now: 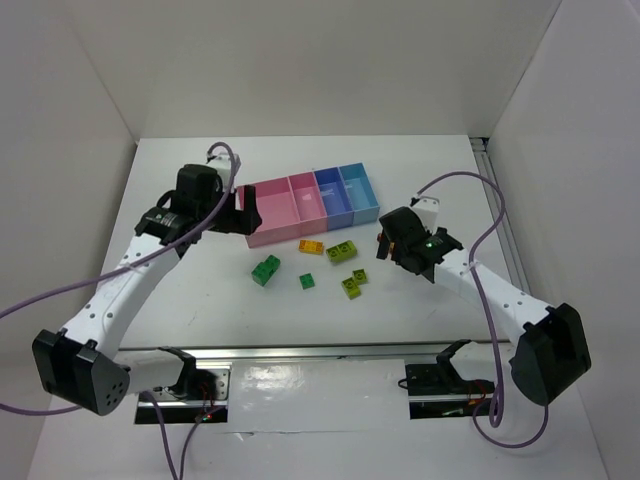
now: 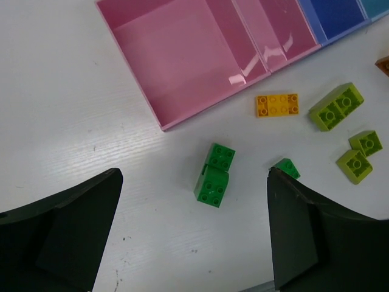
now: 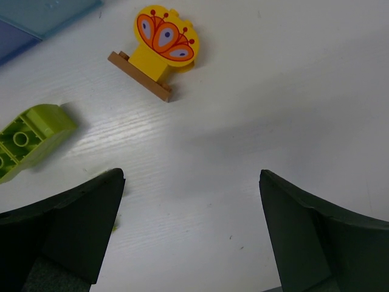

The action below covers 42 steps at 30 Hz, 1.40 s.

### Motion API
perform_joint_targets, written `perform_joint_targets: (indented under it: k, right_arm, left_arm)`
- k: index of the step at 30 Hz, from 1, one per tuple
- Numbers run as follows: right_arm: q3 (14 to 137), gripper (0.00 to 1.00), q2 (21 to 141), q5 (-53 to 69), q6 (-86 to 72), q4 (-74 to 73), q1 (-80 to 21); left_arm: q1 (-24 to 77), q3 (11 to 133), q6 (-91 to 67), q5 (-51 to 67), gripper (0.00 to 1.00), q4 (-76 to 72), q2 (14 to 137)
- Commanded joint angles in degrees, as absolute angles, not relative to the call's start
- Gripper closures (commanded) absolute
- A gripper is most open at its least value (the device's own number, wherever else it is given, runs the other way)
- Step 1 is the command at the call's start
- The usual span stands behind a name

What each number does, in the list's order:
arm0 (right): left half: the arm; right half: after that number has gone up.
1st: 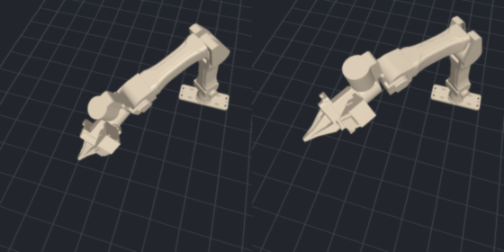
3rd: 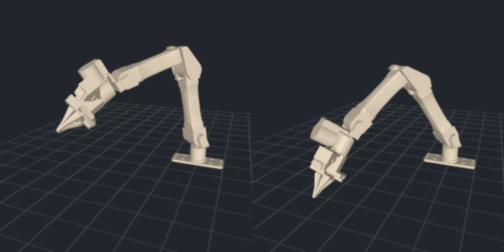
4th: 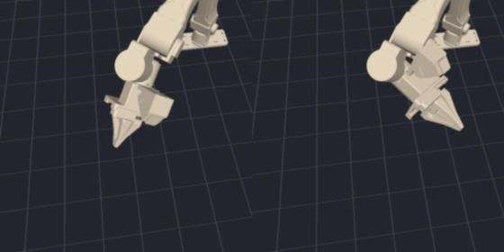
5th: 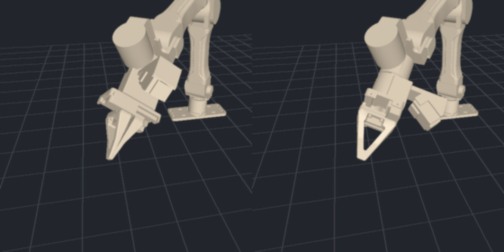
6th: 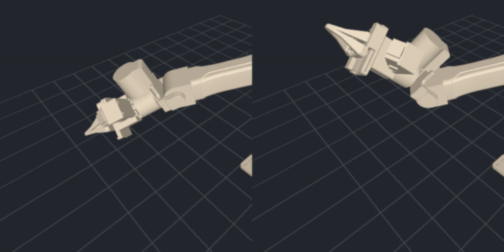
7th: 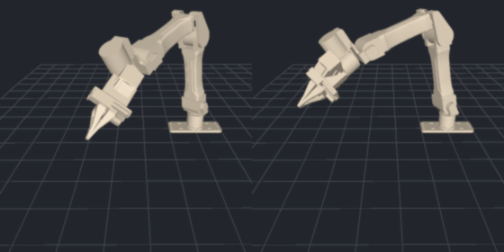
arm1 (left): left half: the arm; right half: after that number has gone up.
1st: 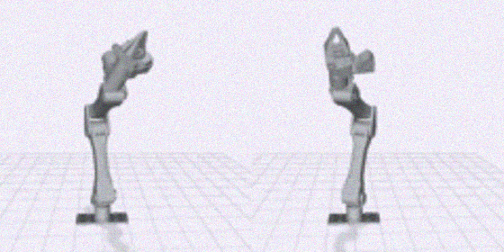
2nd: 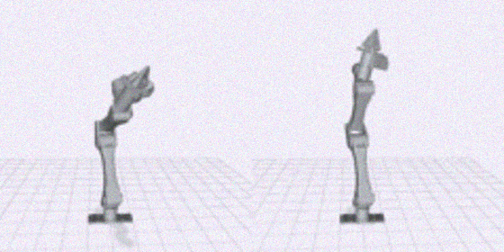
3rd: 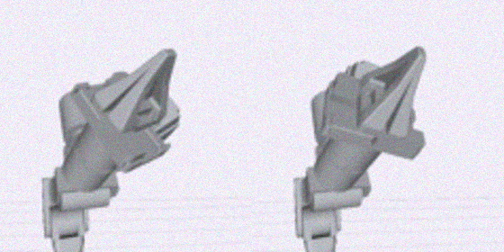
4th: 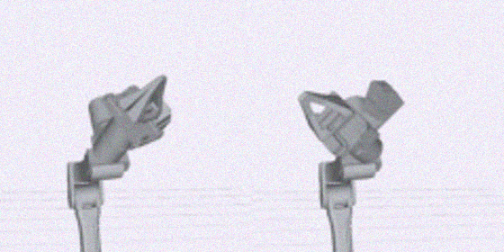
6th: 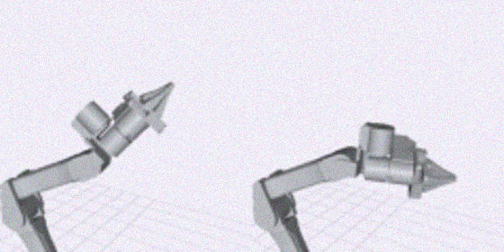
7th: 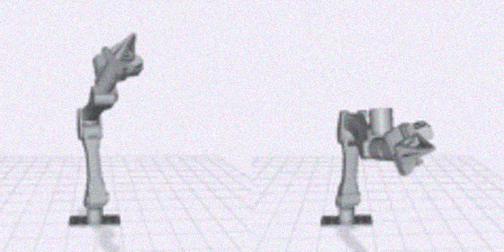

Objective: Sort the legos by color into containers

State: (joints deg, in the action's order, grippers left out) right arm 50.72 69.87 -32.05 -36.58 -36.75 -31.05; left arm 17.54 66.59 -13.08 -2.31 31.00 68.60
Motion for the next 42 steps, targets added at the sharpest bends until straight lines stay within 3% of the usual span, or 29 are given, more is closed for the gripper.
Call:
perform_joint_targets:
  k: [1, 6, 11, 21, 23, 25, 36, 42]
  right_arm:
    - [49.0, 0.01, 68.9, -31.3, -38.0, -34.4, -31.6]
    - [48.3, 0.01, 69.7, -30.1, -38.0, -33.0, -31.6]
    - [49.8, 0.01, 71.7, -29.4, -37.4, -32.0, -31.6]
    - [51.1, 0.01, 75.0, -29.4, -37.4, -31.5, -31.6]
    - [51.6, 0.01, 75.6, -29.4, -38.0, -31.5, -31.6]
    - [51.6, 0.01, 76.2, -29.4, -38.0, -31.5, -31.6]
    - [51.1, 0.01, 77.3, -28.0, -38.5, -29.6, -31.6]
    - [51.1, 0.01, 79.0, -28.0, -38.5, -29.6, -31.6]
  left_arm:
    - [20.6, 69.4, -12.5, -0.5, 0.00, 36.1, 72.5]
    - [28.0, 66.1, -11.2, -1.2, 0.00, 34.3, 74.6]
    - [29.9, 64.9, -12.7, -5.2, 0.13, 33.7, 80.4]
    - [29.9, 60.5, -13.4, -6.6, 0.14, 33.7, 86.0]
    - [29.9, 58.8, -14.2, -6.0, 0.37, 31.4, 86.0]
    - [29.9, 58.3, -14.8, -6.5, 0.48, 30.8, 86.7]
    - [29.9, 57.0, -15.9, -6.5, 0.49, 30.8, 88.1]
    - [29.9, 57.0, -16.5, -7.0, 0.34, 30.8, 90.7]
